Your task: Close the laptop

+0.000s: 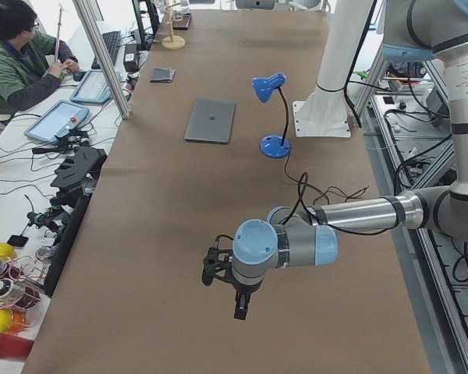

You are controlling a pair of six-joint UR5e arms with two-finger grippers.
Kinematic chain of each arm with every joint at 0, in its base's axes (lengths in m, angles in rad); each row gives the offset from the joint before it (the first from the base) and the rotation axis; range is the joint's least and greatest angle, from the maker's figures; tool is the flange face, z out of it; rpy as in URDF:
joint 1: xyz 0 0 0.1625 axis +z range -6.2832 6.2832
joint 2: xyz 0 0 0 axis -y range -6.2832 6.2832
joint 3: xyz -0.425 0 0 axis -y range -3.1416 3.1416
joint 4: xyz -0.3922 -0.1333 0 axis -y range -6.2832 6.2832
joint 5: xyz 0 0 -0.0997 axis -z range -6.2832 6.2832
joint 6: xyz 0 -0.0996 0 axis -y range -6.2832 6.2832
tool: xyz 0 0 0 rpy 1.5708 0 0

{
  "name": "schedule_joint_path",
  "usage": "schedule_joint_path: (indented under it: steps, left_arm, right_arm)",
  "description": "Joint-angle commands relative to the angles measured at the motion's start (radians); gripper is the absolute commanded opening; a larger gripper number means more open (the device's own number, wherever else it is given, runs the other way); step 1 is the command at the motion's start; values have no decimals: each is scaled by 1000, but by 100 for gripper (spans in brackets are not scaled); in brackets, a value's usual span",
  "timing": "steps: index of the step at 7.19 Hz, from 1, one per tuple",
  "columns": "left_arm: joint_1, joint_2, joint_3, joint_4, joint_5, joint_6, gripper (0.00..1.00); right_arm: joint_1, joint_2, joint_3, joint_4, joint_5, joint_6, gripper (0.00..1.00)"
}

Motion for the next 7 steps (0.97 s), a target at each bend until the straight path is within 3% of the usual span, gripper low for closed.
schedule_joint_path:
  steps: [1,7]
  left_arm:
    - [0,-2,-1,-1,0,0,100]
    - [0,0,-21,-2,-1,0,100]
  right_arm:
    - [1,0,4,1,-2,0,100]
    - [-1,9,7,3,-5,0,100]
